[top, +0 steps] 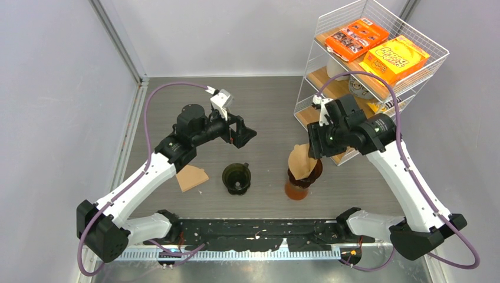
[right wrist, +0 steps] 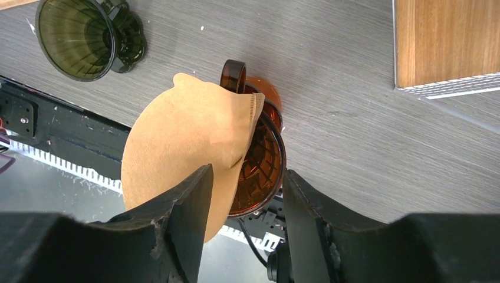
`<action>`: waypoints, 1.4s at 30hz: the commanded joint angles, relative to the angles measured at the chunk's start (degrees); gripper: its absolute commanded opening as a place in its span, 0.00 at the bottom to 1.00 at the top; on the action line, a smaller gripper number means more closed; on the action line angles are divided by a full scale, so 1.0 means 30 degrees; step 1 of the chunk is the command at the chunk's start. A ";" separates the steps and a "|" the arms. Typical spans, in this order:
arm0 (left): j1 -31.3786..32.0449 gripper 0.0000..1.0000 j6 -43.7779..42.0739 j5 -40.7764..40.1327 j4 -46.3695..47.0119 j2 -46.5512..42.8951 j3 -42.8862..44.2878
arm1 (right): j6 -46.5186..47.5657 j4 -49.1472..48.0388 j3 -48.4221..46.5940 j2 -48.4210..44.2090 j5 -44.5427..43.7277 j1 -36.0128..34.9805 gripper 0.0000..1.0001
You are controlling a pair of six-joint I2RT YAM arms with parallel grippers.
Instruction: Place the coffee filter in the dripper
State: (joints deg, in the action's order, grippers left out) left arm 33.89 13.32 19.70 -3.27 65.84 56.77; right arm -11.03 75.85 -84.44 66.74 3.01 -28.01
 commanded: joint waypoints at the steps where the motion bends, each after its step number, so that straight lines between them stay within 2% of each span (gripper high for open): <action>1: -0.0117 1.00 0.0186 0.0449 0.0856 -0.0442 0.0352 | 0.0200 0.0327 -0.1427 -0.0669 -0.0502 0.0079 0.54; 10: -0.0120 1.00 0.0172 0.0483 0.0859 -0.0395 0.0366 | 0.0715 -0.0973 -0.2404 -0.0683 0.2539 0.0079 0.53; 16: -0.0125 1.00 0.0162 0.0408 0.0857 -0.0339 0.0344 | 0.0298 -0.1284 -0.1573 -0.0285 0.3637 -0.0327 0.44; 24: -0.0183 1.00 0.0093 0.0185 0.0453 -0.0023 0.0695 | 0.0116 0.0191 -0.0481 0.0307 0.2124 -0.0653 0.34; 32: -0.0203 1.00 0.0000 -0.0030 0.0267 0.0109 0.0816 | -0.0305 -0.0031 0.1290 0.0326 0.1395 -0.0889 0.33; 42: -0.0240 1.00 -0.0015 -0.0064 0.0210 0.0228 0.0812 | -0.1011 -0.1000 0.1647 0.0801 0.0105 -0.2075 0.33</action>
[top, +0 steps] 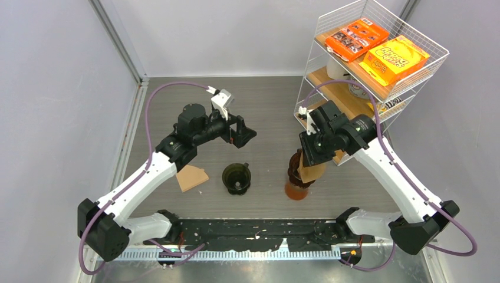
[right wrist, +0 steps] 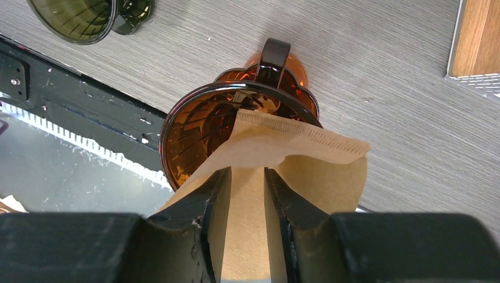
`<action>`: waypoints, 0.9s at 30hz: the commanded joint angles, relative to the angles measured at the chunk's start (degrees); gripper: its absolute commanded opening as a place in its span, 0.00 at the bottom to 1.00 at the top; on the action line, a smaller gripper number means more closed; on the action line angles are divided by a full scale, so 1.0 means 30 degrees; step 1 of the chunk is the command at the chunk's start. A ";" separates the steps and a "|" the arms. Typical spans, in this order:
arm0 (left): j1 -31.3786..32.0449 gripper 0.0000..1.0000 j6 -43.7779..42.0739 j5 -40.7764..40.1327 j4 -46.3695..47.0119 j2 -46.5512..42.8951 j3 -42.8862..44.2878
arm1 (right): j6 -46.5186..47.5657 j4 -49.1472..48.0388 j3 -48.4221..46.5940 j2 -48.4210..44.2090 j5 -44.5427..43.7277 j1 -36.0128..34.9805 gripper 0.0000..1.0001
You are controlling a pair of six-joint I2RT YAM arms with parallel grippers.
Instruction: Place the coffee filter in the dripper
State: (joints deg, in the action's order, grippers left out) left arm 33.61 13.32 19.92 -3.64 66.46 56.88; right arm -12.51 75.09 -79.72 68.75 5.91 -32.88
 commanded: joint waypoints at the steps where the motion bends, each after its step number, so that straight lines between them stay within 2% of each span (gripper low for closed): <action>1: -0.0137 0.99 -0.0017 -0.0119 0.0343 0.0026 0.0773 | -0.0612 -0.0817 0.0115 0.0211 -0.0998 -0.0615 0.33; 12: -0.0155 1.00 0.0009 -0.0166 0.0290 0.0241 0.0818 | -0.1317 -0.1524 0.1291 0.0366 -0.1903 -0.1701 0.33; 23: -0.0158 0.99 0.0042 -0.0158 0.0289 0.0281 0.0828 | -0.1371 -0.2242 0.2589 0.0227 -0.1912 -0.1910 0.33; 27: -0.0169 1.00 0.0041 -0.0159 0.0263 0.0332 0.0850 | -0.1282 -0.2557 0.2942 0.0242 -0.2721 -0.1986 0.33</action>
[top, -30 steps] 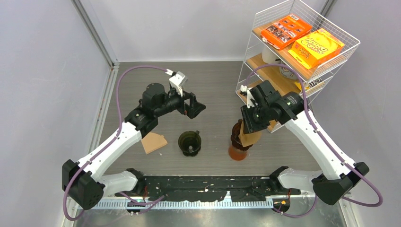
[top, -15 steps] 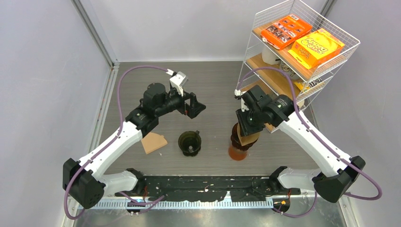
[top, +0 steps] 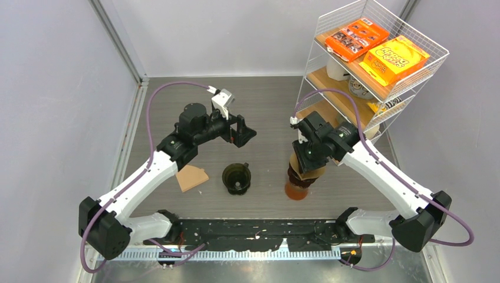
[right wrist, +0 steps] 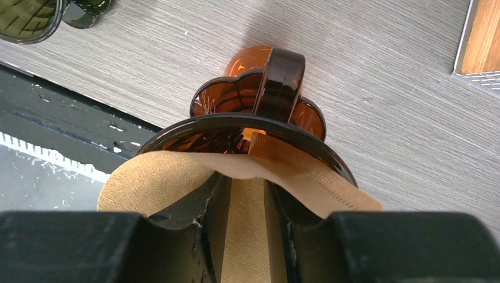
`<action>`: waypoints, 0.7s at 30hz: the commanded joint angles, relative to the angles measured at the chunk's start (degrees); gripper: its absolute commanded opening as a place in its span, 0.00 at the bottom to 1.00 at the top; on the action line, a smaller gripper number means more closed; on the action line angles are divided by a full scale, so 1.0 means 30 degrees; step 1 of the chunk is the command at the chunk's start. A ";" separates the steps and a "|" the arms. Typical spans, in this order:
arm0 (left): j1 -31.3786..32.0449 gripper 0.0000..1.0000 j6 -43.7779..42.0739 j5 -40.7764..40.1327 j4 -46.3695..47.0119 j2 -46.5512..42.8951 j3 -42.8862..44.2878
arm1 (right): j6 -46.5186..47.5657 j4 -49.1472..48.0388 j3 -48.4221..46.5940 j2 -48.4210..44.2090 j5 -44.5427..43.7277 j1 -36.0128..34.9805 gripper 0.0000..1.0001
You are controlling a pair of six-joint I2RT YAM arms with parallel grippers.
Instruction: Place the coffee filter in the dripper
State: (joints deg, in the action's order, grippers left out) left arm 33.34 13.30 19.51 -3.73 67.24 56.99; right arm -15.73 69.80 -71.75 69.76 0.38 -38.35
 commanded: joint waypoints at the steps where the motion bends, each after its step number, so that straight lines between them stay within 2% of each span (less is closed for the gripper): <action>1: -0.0078 1.00 0.0049 -0.0027 0.0303 0.0091 0.0815 | -0.0164 -0.0891 0.0407 -0.0071 -0.0930 -0.0166 0.33; 21: -0.0090 1.00 0.0100 -0.0016 0.0258 -0.0047 0.0729 | -0.0079 -0.2537 0.2216 -0.0130 0.0408 -0.0215 0.33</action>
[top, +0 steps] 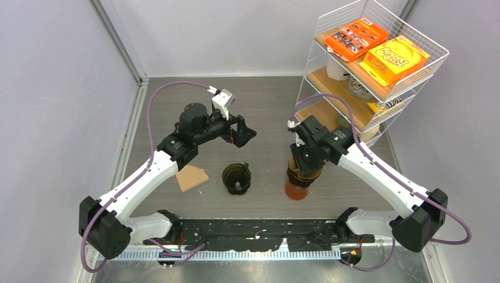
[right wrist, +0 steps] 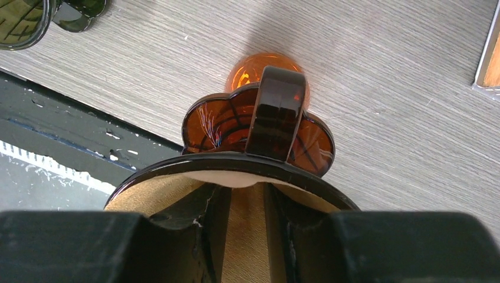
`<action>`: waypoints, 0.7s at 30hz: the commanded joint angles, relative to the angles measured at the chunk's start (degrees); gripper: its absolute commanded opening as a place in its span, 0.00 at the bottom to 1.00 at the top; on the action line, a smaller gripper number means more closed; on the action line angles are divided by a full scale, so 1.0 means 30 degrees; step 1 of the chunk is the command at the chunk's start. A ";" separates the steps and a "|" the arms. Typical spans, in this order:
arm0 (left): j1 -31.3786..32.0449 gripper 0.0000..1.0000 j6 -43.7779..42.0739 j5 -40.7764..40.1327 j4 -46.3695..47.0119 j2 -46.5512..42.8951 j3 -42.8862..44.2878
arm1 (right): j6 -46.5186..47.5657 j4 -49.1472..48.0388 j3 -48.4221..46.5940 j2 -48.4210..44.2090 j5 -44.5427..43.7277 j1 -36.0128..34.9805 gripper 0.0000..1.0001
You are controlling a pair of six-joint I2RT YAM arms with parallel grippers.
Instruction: Place the coffee filter in the dripper
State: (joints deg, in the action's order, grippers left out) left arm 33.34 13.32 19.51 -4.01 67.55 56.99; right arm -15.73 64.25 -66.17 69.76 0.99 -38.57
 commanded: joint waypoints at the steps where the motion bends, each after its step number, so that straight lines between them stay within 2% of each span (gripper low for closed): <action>1: -0.0087 1.00 0.0096 -0.0023 0.0346 -0.0146 0.0743 | -0.0085 -0.0666 0.0468 -0.0148 0.0185 -0.0135 0.33; 21: -0.0088 1.00 0.0159 0.0179 0.0348 -0.0156 0.0742 | 0.0136 -0.1106 0.0841 -0.0789 0.1125 -0.0138 0.36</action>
State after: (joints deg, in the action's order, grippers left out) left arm 33.34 13.32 19.53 -4.12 67.55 56.99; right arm -15.33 61.65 -64.05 67.83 1.85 -38.57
